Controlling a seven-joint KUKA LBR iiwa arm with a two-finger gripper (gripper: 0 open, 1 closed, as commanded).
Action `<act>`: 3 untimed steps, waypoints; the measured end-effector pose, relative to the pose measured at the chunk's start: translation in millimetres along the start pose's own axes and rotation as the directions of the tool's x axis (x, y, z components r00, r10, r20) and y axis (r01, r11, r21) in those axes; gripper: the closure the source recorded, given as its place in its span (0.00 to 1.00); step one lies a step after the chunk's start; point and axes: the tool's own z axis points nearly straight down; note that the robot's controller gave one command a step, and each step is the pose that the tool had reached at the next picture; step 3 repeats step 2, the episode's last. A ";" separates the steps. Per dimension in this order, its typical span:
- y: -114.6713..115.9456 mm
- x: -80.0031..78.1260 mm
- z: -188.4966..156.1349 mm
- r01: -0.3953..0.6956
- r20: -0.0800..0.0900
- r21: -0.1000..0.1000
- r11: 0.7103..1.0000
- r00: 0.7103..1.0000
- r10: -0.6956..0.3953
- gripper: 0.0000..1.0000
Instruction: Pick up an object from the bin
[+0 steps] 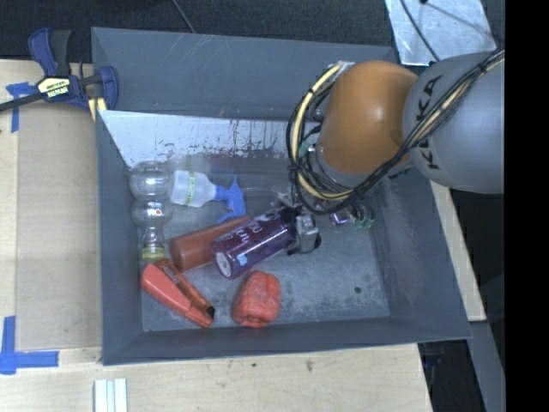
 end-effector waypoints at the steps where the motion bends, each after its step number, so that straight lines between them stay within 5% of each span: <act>1: -21.9 -18.9 9.2 0.005 0.025 0.006 1.000 1.000 -0.005 1.00; 2: -31.5 22.6 -134.3 0.026 0.016 0.005 1.000 1.000 -0.026 1.00; 3: -31.5 22.6 -134.3 0.026 0.016 0.005 1.000 1.000 -0.026 1.00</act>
Offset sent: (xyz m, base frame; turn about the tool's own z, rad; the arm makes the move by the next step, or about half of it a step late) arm -0.0139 -0.0355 0.1305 -0.0286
